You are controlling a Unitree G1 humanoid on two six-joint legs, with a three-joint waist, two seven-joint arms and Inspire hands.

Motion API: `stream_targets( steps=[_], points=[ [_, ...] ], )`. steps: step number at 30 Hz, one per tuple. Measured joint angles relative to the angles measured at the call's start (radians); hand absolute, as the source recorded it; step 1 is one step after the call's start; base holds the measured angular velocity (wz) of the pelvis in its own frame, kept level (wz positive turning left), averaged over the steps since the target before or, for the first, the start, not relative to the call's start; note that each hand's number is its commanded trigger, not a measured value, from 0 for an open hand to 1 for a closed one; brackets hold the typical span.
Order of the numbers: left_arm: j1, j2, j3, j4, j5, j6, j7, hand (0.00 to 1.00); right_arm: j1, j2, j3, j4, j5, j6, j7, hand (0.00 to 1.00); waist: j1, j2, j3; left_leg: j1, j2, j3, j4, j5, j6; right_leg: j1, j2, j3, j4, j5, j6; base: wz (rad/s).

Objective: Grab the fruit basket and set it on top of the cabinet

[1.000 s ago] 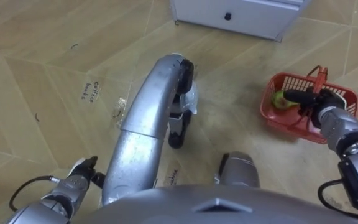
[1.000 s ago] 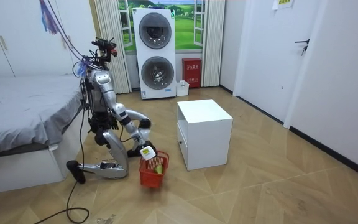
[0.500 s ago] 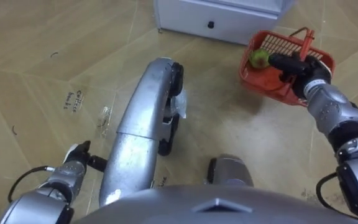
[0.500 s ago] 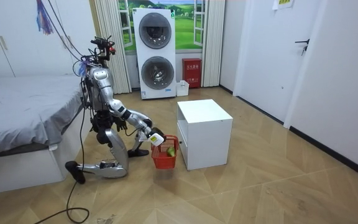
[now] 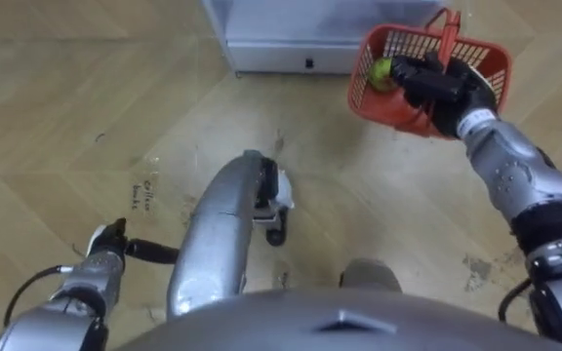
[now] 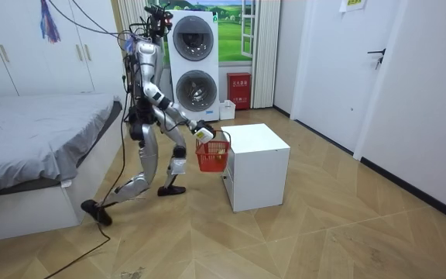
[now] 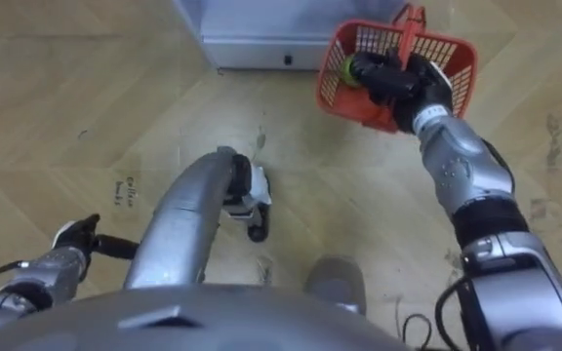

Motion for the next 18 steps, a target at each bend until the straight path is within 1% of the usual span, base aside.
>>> stream_targets(
  steps=[1,2,3,4,5,6,7,8,9,10,11,13,14,15,16,17,18],
  points=[
    [0.023,0.001,0.012,-0.014,0.005,-0.002,0.003,0.00,0.029,0.006,-0.007,-0.035,-0.006,0.000,0.008,1.00,0.001,0.003,-0.0037,0.059,0.000,-0.006,-0.055,0.008,-0.004,-0.003,0.025,-0.006,-0.016,0.002,0.006,-0.20],
    [0.038,0.003,0.015,-0.020,0.008,0.000,0.008,0.00,0.050,0.014,-0.008,-0.064,-0.024,0.000,0.012,1.00,-0.004,0.004,-0.0042,0.117,0.001,-0.013,-0.110,0.019,-0.007,-0.016,0.049,-0.012,-0.016,-0.027,0.013,-0.16],
    [0.044,0.003,0.014,-0.020,0.008,0.000,0.011,0.00,0.059,0.017,-0.008,-0.074,-0.025,0.000,0.015,1.00,-0.007,0.006,-0.0055,0.143,0.001,-0.017,-0.136,0.026,-0.009,-0.025,0.061,-0.022,-0.016,-0.046,0.012,-0.04],
    [0.060,-0.001,0.016,-0.023,0.009,-0.001,0.016,0.00,0.081,0.019,-0.008,-0.100,-0.025,0.000,0.020,1.00,-0.013,0.008,-0.0067,0.197,0.001,-0.023,-0.183,0.039,-0.011,-0.045,0.072,-0.050,-0.021,-0.084,0.009,-0.09],
    [0.081,-0.008,0.025,-0.023,0.010,-0.001,0.021,0.00,0.105,0.021,-0.008,-0.126,-0.023,0.000,0.026,1.00,-0.011,0.008,-0.0076,0.247,0.003,-0.023,-0.225,0.048,-0.016,-0.058,0.065,-0.069,-0.055,-0.126,0.005,-0.13],
    [0.107,-0.015,0.034,-0.026,0.028,0.003,0.026,0.00,0.125,0.028,-0.009,-0.147,-0.027,-0.001,0.028,1.00,-0.012,0.009,-0.0097,0.288,0.004,-0.025,-0.256,0.054,-0.020,-0.056,0.054,-0.084,-0.111,-0.158,0.008,-0.15],
    [0.119,-0.017,0.036,-0.030,0.041,0.005,0.028,0.00,0.133,0.031,-0.009,-0.159,-0.034,-0.001,0.028,1.00,-0.012,0.009,-0.0107,0.302,0.005,-0.025,-0.266,0.056,-0.023,-0.055,0.048,-0.093,-0.139,-0.168,0.009,-0.07],
    [0.141,-0.021,0.035,-0.039,0.051,0.009,0.034,0.00,0.140,0.038,-0.008,-0.177,-0.044,-0.002,0.028,1.00,-0.012,0.008,-0.0144,0.314,0.009,-0.029,-0.276,0.058,-0.027,-0.035,0.042,-0.112,-0.197,-0.188,0.015,0.00],
    [0.149,-0.023,0.036,-0.041,0.052,0.010,0.037,0.00,0.142,0.040,-0.009,-0.184,-0.049,-0.004,0.028,1.00,-0.011,0.006,-0.0177,0.314,0.009,-0.031,-0.279,0.060,-0.031,-0.021,0.042,-0.119,-0.227,-0.196,0.015,-0.08],
    [0.157,-0.029,0.043,-0.046,0.057,0.013,0.039,0.00,0.144,0.041,-0.009,-0.199,-0.058,-0.007,0.027,1.00,-0.004,-0.002,-0.0187,0.313,0.009,-0.032,-0.283,0.065,-0.035,0.008,0.044,-0.137,-0.298,-0.224,0.015,-0.16],
    [0.169,-0.036,0.057,-0.051,0.078,0.016,0.041,0.00,0.146,0.043,-0.009,-0.213,-0.060,-0.007,0.023,1.00,0.010,-0.005,-0.0175,0.312,0.008,-0.037,-0.283,0.069,-0.041,0.034,0.044,-0.150,-0.353,-0.241,0.016,-0.18],
    [0.201,-0.041,0.057,-0.074,0.100,0.015,0.051,0.00,0.146,0.053,-0.008,-0.232,-0.062,-0.007,0.016,1.00,0.013,-0.006,-0.0171,0.319,0.003,-0.069,-0.292,0.081,-0.052,0.066,0.048,-0.170,-0.406,-0.242,0.018,-0.14],
    [0.216,-0.041,0.057,-0.082,0.120,0.015,0.061,0.00,0.146,0.057,-0.005,-0.252,-0.064,-0.007,0.017,1.00,0.017,-0.012,-0.0154,0.334,0.003,-0.075,-0.307,0.088,-0.060,0.090,0.052,-0.178,-0.443,-0.242,0.018,-0.11],
    [0.219,-0.042,0.061,-0.083,0.134,0.015,0.068,0.00,0.145,0.057,-0.006,-0.270,-0.066,-0.007,0.017,1.00,0.020,-0.018,-0.0130,0.349,0.003,-0.074,-0.321,0.098,-0.066,0.119,0.054,-0.189,-0.489,-0.241,0.016,-0.07],
    [0.220,-0.042,0.064,-0.083,0.140,0.015,0.070,0.00,0.145,0.057,-0.007,-0.281,-0.066,-0.007,0.017,1.00,0.023,-0.022,-0.0111,0.355,0.003,-0.074,-0.329,0.104,-0.069,0.131,0.055,-0.194,-0.510,-0.239,0.014,-0.05],
    [0.222,-0.043,0.080,-0.084,0.156,0.015,0.070,0.00,0.145,0.058,-0.007,-0.300,-0.066,-0.008,0.018,1.00,0.032,-0.028,-0.0082,0.365,0.005,-0.074,-0.342,0.113,-0.076,0.152,0.060,-0.199,-0.549,-0.238,0.011,-0.04],
    [0.222,-0.043,0.083,-0.085,0.159,0.015,0.071,0.00,0.144,0.058,-0.007,-0.310,-0.066,-0.008,0.018,1.00,0.035,-0.030,-0.0073,0.369,0.007,-0.074,-0.347,0.115,-0.078,0.162,0.063,-0.201,-0.567,-0.238,0.010,-0.04]
  ],
)
